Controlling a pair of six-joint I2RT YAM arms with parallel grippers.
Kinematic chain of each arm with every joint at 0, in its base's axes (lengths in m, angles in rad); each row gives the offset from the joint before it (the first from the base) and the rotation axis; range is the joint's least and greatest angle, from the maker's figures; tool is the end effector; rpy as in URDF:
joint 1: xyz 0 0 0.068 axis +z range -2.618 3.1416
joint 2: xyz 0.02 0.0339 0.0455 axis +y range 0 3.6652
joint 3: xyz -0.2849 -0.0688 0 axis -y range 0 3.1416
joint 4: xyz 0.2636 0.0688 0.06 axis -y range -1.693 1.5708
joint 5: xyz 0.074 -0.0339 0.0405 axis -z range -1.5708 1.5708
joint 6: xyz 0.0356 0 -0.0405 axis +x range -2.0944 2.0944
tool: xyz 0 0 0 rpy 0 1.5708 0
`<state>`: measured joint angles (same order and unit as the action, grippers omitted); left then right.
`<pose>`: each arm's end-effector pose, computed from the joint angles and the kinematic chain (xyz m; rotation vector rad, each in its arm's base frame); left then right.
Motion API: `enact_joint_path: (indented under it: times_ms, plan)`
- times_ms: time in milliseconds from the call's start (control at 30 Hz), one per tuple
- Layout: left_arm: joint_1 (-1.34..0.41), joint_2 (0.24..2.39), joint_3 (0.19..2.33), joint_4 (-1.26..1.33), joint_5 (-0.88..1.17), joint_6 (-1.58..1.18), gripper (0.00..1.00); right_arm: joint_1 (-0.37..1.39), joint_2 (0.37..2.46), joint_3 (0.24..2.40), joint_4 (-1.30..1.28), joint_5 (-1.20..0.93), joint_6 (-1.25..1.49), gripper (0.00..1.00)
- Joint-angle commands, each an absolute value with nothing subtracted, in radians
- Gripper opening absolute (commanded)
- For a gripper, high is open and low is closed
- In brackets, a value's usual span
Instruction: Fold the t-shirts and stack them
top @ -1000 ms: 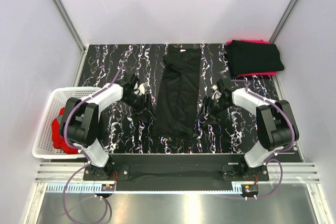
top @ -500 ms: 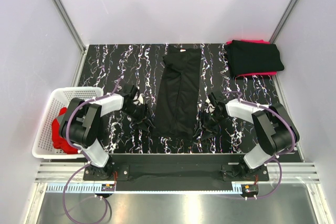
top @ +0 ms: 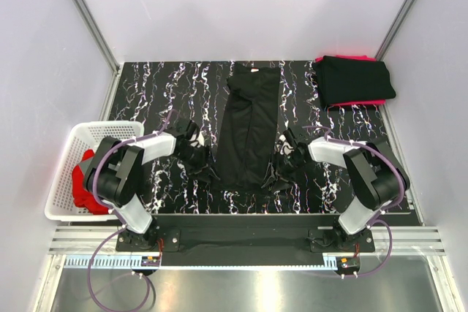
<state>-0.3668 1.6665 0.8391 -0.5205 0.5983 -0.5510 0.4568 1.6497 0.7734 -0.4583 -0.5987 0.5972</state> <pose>0.2660 -0.1237 0.1428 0.1682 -2.9166 0.9520 0.2438 0.1422 0.1328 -0.0971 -2.8900 -0.9433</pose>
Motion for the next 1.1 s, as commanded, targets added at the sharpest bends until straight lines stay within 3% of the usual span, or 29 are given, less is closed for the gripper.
enact_joint_path:
  times_ms: [0, 267, 300, 333, 367, 433, 467, 833, 1067]
  plan:
    - [-0.382, 1.677, 0.816, -0.489, 0.583, -0.549, 0.48, 0.477, 1.687, 0.804, -0.396, -0.578, 0.603, 0.53]
    - [-0.388, 1.680, 0.788, -0.503, 0.574, -0.555, 0.33, 0.483, 1.706, 0.802, -0.393, -0.572, 0.609, 0.43]
    - [-0.388, 1.680, 0.788, -0.502, 0.574, -0.555, 0.30, 0.485, 1.707, 0.801, -0.390, -0.577, 0.606, 0.37]
    - [-0.391, 1.684, 0.792, -0.502, 0.574, -0.555, 0.21, 0.486, 1.707, 0.799, -0.387, -0.581, 0.601, 0.29]
    - [-0.394, 1.693, 0.798, -0.500, 0.578, -0.554, 0.16, 0.486, 1.706, 0.799, -0.390, -0.577, 0.601, 0.00]
    - [-0.394, 1.700, 0.813, -0.497, 0.586, -0.551, 0.02, 0.486, 1.694, 0.792, -0.390, -0.572, 0.598, 0.00]
    - [-0.394, 1.700, 0.821, -0.497, 0.587, -0.549, 0.00, 0.485, 1.683, 0.790, -0.390, -0.572, 0.595, 0.00]
    - [-0.385, 1.663, 1.072, -0.531, 0.600, -0.525, 0.00, 0.381, 1.385, 0.801, -0.419, -0.571, 0.532, 0.00]
    - [-0.382, 1.693, 1.283, -0.545, 0.540, -0.491, 0.00, 0.282, 1.410, 0.918, -0.422, -0.555, 0.488, 0.00]
